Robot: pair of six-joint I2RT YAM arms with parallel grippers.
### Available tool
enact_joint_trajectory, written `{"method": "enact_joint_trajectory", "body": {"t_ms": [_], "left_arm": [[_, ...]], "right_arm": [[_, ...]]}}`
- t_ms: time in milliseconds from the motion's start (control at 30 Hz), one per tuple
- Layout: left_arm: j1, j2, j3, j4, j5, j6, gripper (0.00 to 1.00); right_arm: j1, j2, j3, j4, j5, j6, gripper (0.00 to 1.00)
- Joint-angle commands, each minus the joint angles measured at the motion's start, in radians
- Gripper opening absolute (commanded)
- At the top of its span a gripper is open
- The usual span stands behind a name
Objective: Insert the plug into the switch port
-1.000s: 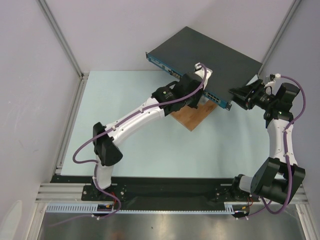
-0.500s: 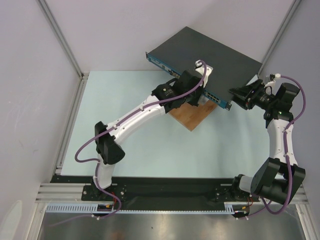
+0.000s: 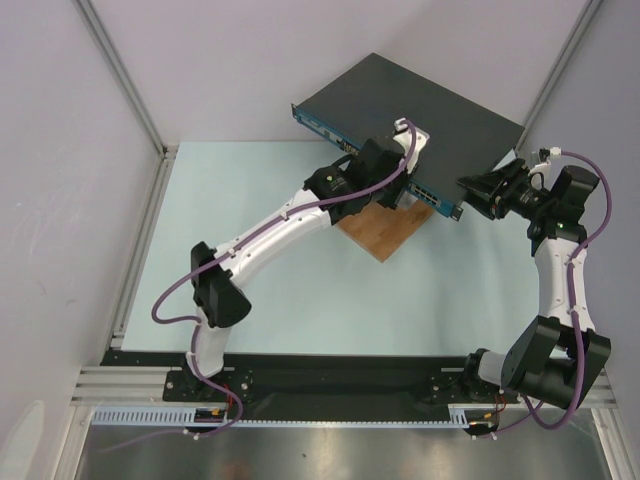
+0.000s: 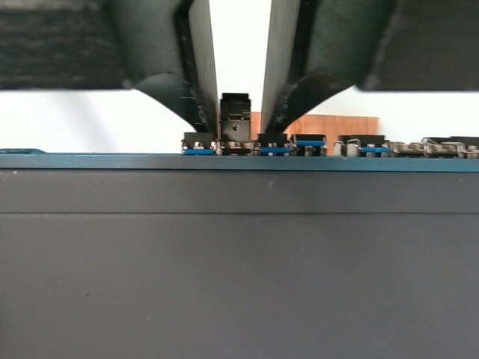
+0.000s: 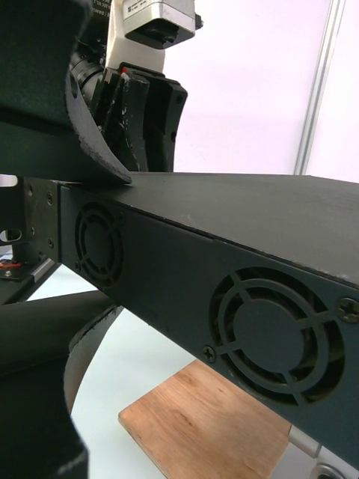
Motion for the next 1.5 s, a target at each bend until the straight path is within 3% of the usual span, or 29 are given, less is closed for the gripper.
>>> {"method": "enact_joint_trajectory", "body": {"t_ms": [0, 267, 367, 467, 567, 600, 667, 767, 1467], "left_arm": [[0.016, -0.091, -0.002, 0.170, -0.029, 0.064, 0.34], [0.016, -0.296, -0.217, 0.114, 0.029, 0.104, 0.54], [0.014, -0.336, -0.280, 0.080, 0.049, 0.103, 0.54], [0.014, -0.347, -0.343, 0.095, 0.062, 0.098, 0.49], [0.011, -0.332, -0.347, 0.110, 0.094, 0.087, 0.34], [0.011, -0.316, -0.341, 0.117, 0.100, 0.084, 0.22], [0.011, -0.299, -0.329, 0.121, 0.103, 0.080, 0.09], [0.011, -0.261, -0.292, 0.137, 0.108, 0.074, 0.02], [0.011, -0.137, -0.191, 0.311, 0.025, 0.080, 0.01]], "right_arm": [[0.046, -0.001, 0.023, 0.010, 0.003, -0.138, 0.00], [0.035, -0.001, 0.024, 0.008, -0.006, -0.146, 0.00], [0.035, 0.000, 0.024, 0.007, -0.004, -0.149, 0.00], [0.035, 0.003, 0.024, -0.001, -0.001, -0.158, 0.00], [0.035, 0.008, 0.027, -0.005, -0.001, -0.158, 0.00], [0.035, 0.008, 0.027, -0.007, 0.000, -0.160, 0.00], [0.035, 0.008, 0.029, -0.007, 0.003, -0.158, 0.00], [0.035, 0.013, 0.032, -0.012, 0.002, -0.163, 0.00], [0.037, 0.020, 0.032, -0.039, 0.009, -0.184, 0.00]]}}
